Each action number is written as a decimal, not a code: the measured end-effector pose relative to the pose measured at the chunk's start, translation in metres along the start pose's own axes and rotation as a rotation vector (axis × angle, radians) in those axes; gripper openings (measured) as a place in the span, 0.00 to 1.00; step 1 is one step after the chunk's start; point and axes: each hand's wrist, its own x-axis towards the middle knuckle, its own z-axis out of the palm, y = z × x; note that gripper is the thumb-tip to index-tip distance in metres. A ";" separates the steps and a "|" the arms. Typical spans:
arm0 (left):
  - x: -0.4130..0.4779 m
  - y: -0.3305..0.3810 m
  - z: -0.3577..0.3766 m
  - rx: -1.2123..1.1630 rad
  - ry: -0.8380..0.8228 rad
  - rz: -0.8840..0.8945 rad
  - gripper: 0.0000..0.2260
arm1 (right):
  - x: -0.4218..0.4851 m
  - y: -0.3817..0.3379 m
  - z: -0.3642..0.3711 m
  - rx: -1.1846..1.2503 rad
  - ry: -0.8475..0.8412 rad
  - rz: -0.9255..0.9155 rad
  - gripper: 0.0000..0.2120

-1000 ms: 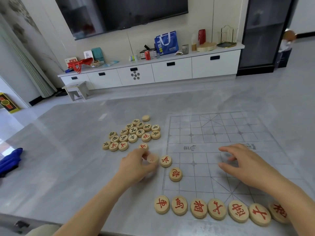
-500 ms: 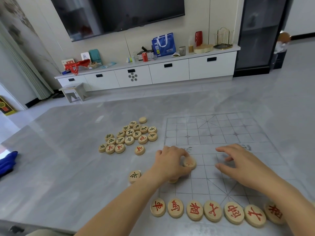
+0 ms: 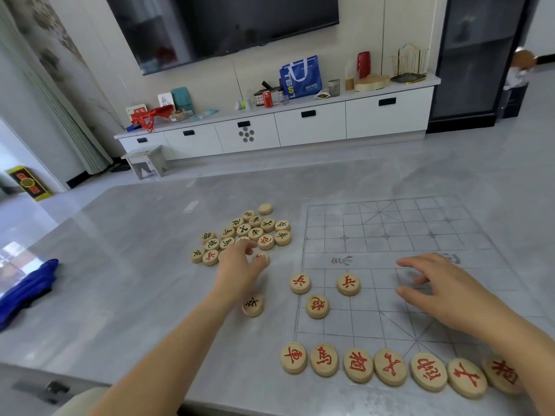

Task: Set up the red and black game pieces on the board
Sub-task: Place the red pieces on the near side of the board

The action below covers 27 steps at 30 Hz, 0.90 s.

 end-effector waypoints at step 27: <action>-0.064 0.128 0.079 0.184 -0.424 0.564 0.18 | -0.022 0.026 -0.042 0.032 0.225 0.192 0.24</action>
